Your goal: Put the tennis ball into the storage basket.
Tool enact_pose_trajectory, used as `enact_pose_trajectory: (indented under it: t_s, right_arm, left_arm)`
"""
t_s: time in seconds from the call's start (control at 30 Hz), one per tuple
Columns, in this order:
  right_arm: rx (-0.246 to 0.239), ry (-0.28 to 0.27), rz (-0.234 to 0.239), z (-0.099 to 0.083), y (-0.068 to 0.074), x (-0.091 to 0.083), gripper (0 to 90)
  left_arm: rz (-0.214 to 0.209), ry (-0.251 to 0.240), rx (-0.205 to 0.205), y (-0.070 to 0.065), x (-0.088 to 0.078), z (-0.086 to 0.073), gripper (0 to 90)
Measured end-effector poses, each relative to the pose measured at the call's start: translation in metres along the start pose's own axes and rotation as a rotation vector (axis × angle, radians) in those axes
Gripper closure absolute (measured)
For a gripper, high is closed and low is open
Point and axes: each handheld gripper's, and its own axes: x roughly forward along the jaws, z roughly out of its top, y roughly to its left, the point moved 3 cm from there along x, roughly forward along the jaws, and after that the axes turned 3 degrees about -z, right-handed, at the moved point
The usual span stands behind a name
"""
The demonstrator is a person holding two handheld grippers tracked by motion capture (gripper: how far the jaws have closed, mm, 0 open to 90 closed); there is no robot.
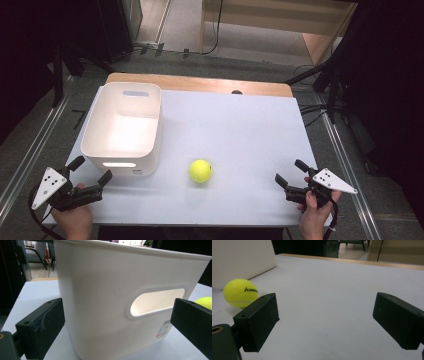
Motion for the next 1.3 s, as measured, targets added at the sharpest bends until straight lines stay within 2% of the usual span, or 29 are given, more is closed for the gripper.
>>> enact_pose_trajectory:
  t_s: [0.27, 0.43, 0.8, 0.87, 0.93, 1.17, 1.3]
  right_arm:
    - [-0.074, 0.042, 0.088, 0.015, 0.026, 0.016, 5.1]
    - [-0.110, 0.060, 0.117, 0.024, 0.037, 0.026, 5.1]
    - [-0.121, 0.114, 0.193, 0.035, 0.052, 0.046, 5.2]
    - [-0.124, 0.119, 0.238, 0.037, 0.055, 0.049, 11.3]
    - [-0.132, 0.131, 0.259, 0.040, 0.059, 0.052, 12.9]
    - [-0.161, 0.159, 0.267, 0.046, 0.074, 0.066, 10.5]
    - [-0.176, 0.181, 0.298, 0.048, 0.084, 0.073, 9.5]
  left_arm:
    - [0.000, 0.008, 0.014, -0.003, 0.001, -0.001, 0.0]
    - [0.001, 0.005, 0.007, -0.002, 0.000, -0.001, 0.0]
    - [-0.001, 0.011, 0.015, -0.003, 0.001, -0.001, 0.0]
    - [-0.003, 0.009, 0.014, -0.003, 0.001, -0.001, 0.0]
    - [-0.002, 0.010, 0.013, -0.003, 0.001, -0.001, 0.0]
    - [-0.007, 0.007, 0.008, -0.002, 0.001, -0.001, 0.0]
    - [-0.008, 0.007, 0.008, -0.002, 0.001, -0.001, 0.0]
